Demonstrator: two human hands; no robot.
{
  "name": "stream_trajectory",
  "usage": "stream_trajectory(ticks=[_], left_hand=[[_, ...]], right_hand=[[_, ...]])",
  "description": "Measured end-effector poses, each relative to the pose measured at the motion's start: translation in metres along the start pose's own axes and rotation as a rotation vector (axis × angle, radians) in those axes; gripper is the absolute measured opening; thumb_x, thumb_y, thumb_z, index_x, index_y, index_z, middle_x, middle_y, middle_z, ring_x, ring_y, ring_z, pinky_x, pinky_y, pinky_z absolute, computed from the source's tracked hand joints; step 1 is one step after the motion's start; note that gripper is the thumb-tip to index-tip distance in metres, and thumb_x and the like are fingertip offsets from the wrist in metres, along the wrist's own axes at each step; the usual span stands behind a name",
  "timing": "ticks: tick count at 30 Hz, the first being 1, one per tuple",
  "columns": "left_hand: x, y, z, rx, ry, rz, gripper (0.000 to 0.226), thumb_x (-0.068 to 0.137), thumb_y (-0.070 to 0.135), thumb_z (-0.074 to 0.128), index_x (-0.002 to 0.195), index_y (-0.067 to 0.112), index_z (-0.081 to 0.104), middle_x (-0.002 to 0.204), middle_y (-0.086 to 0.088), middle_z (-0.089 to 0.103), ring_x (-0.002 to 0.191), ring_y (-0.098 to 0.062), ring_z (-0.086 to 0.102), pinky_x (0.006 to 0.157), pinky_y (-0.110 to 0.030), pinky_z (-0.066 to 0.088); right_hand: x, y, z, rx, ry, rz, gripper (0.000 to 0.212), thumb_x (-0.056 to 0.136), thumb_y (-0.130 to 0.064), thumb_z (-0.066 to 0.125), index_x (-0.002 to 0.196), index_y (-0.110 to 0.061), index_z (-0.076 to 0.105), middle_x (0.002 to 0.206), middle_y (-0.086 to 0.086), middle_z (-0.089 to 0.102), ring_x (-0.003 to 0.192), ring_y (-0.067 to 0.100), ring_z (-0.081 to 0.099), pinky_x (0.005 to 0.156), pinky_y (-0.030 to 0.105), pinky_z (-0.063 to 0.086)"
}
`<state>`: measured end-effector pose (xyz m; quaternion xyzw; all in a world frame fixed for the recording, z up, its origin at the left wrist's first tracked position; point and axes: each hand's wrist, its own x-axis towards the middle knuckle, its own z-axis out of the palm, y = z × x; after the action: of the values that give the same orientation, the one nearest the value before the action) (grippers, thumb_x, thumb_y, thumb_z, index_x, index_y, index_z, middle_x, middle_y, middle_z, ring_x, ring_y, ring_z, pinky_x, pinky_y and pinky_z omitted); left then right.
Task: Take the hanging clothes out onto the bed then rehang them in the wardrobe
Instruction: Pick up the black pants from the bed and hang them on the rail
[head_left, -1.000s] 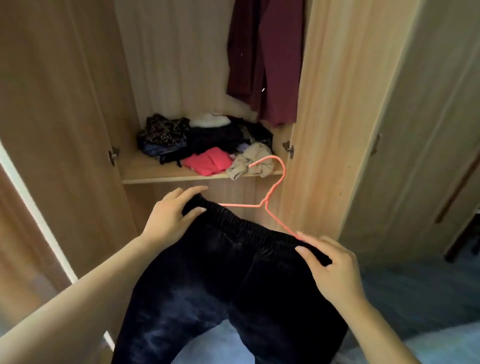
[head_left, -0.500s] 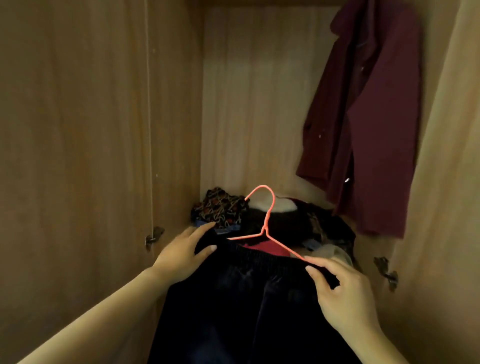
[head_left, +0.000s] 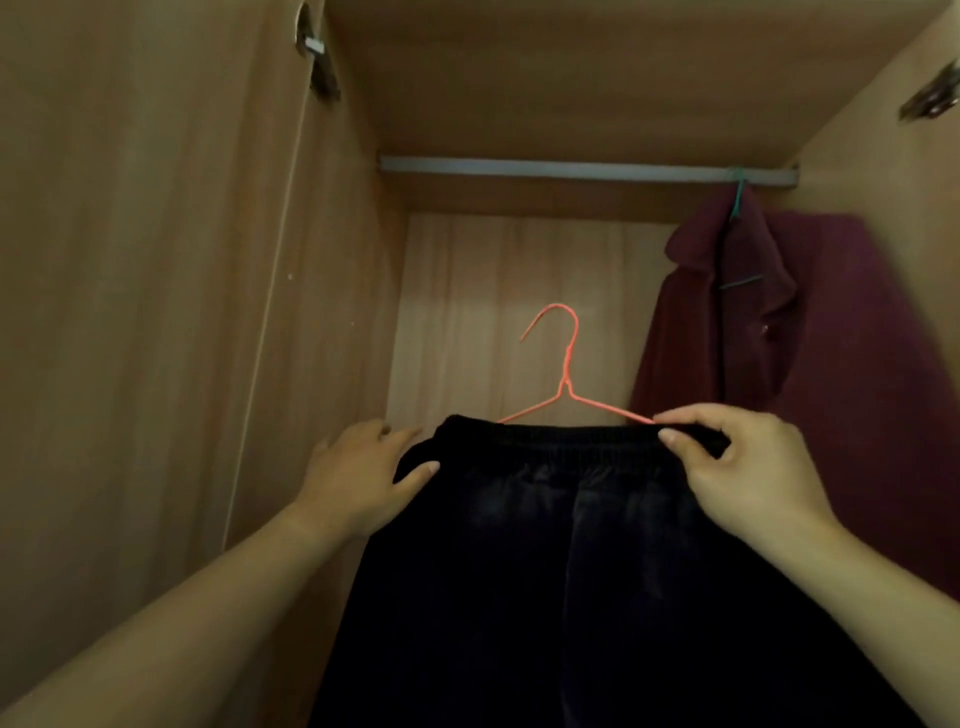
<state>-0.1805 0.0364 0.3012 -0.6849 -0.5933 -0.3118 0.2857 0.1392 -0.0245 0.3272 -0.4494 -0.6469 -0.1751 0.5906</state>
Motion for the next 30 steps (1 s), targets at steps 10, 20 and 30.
stream_trajectory(ticks=[10,20,30], left_hand=[[0.116,-0.111,0.028,0.176,0.29,-0.067,0.061,0.079,0.058,0.034,0.114,0.02,0.066,0.11,-0.015,0.065,0.101,-0.034,0.062,0.088,-0.051,0.046],[0.16,-0.127,0.045,0.3,0.474,-0.103,0.062,0.076,0.052,0.036,0.108,0.011,0.069,0.096,-0.019,0.066,0.091,-0.036,0.062,0.084,-0.044,0.036],[0.303,-0.125,0.02,0.486,0.532,-0.092,0.065,0.074,0.053,0.032,0.108,0.011,0.068,0.1,-0.021,0.064,0.096,-0.036,0.059,0.092,-0.063,0.029]], right_hand=[[0.168,-0.039,0.088,-0.224,0.092,-0.039,0.005,0.083,-0.028,0.066,0.086,-0.029,0.071,0.096,0.008,0.07,0.094,0.032,0.061,0.073,0.031,0.044],[0.259,-0.027,0.159,-0.24,0.168,0.022,0.013,0.087,-0.026,0.06,0.096,-0.026,0.07,0.106,0.008,0.067,0.098,0.031,0.06,0.078,0.032,0.047],[0.355,-0.012,0.197,-0.119,0.268,-0.068,0.017,0.087,-0.026,0.058,0.1,-0.026,0.069,0.107,0.008,0.067,0.103,0.031,0.06,0.082,0.03,0.046]])
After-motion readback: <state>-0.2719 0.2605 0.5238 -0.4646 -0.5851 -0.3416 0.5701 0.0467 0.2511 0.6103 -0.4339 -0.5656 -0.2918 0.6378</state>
